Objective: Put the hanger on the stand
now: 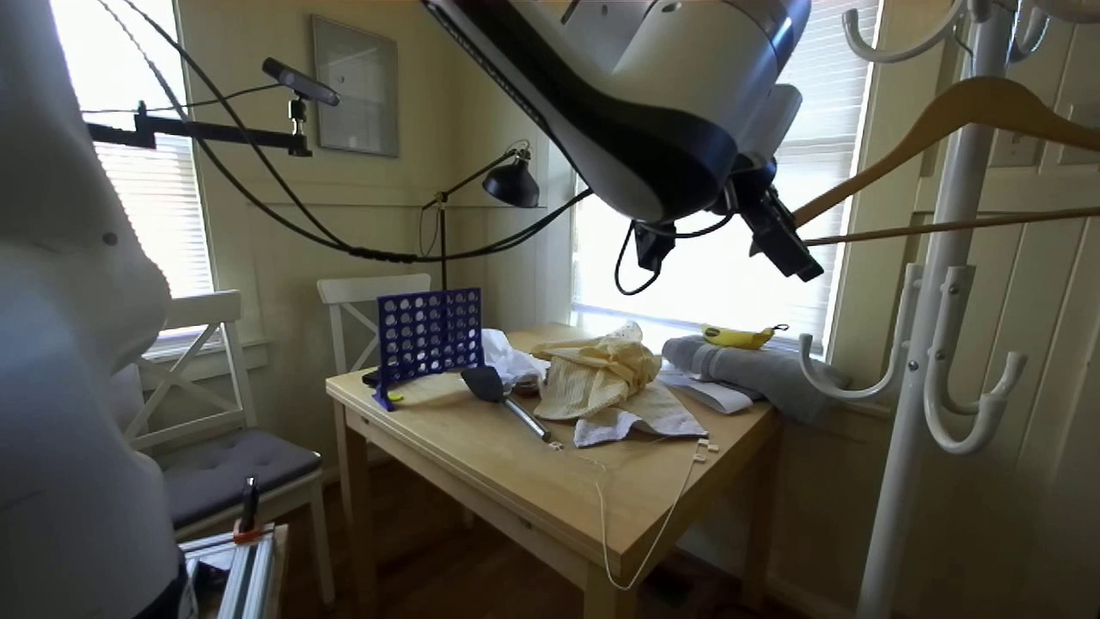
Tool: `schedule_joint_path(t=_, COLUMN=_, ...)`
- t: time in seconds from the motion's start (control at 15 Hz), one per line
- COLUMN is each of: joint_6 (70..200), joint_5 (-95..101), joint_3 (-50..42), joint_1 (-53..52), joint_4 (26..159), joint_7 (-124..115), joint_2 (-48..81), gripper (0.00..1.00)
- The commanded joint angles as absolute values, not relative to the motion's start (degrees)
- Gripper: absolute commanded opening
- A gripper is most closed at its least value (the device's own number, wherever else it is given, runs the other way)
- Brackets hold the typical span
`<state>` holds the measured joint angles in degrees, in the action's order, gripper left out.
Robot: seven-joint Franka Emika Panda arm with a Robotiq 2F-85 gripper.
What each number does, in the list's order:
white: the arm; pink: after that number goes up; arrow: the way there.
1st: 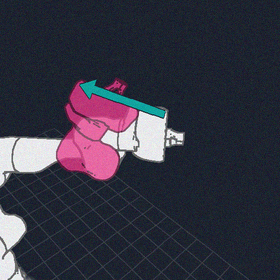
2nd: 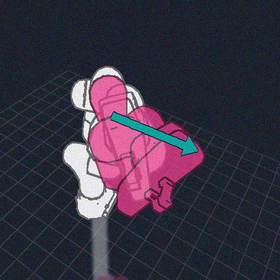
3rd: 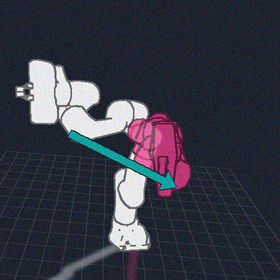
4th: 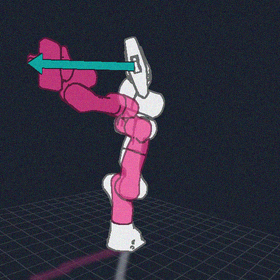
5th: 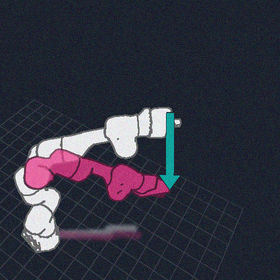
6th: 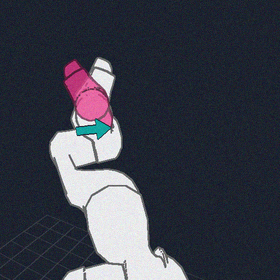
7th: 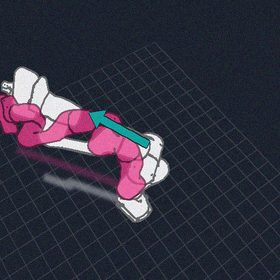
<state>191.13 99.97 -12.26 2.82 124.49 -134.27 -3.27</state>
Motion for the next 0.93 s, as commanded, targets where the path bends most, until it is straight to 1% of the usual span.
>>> schedule_joint_path(t=0.0, joint_6=192.53, joint_5=91.01, joint_3=-10.67, joint_1=4.22, joint_4=126.68, joint_7=-123.79, joint_2=-0.73, gripper=1.0)
schedule_joint_path(t=0.2, joint_6=196.64, joint_5=83.71, joint_3=-8.95, joint_1=3.73, joint_4=127.86, joint_7=-112.93, joint_2=2.94, gripper=1.0)
schedule_joint_path(t=0.27, joint_6=198.66, joint_5=91.23, joint_3=-9.68, joint_1=2.35, joint_4=125.57, joint_7=-119.42, joint_2=4.92, gripper=1.0)
schedule_joint_path(t=0.4, joint_6=202.37, joint_5=94.23, joint_3=-8.83, joint_1=2.01, joint_4=125.03, joint_7=-120.35, joint_2=7.43, gripper=1.0)
schedule_joint_path(t=0.6, joint_6=206.51, joint_5=104.21, joint_3=-8.76, joint_1=0.75, joint_4=122.46, joint_7=-126.83, joint_2=10.44, gripper=1.0)
schedule_joint_path(t=0.73, joint_6=208.48, joint_5=111.55, joint_3=-9.51, joint_1=-0.7, joint_4=120.29, joint_7=-132.96, joint_2=11.51, gripper=1.0)
schedule_joint_path(t=0.87, joint_6=207.66, joint_5=115.85, joint_3=-10.3, joint_1=-2.02, joint_4=118.47, joint_7=-138.01, joint_2=10.91, gripper=1.0)
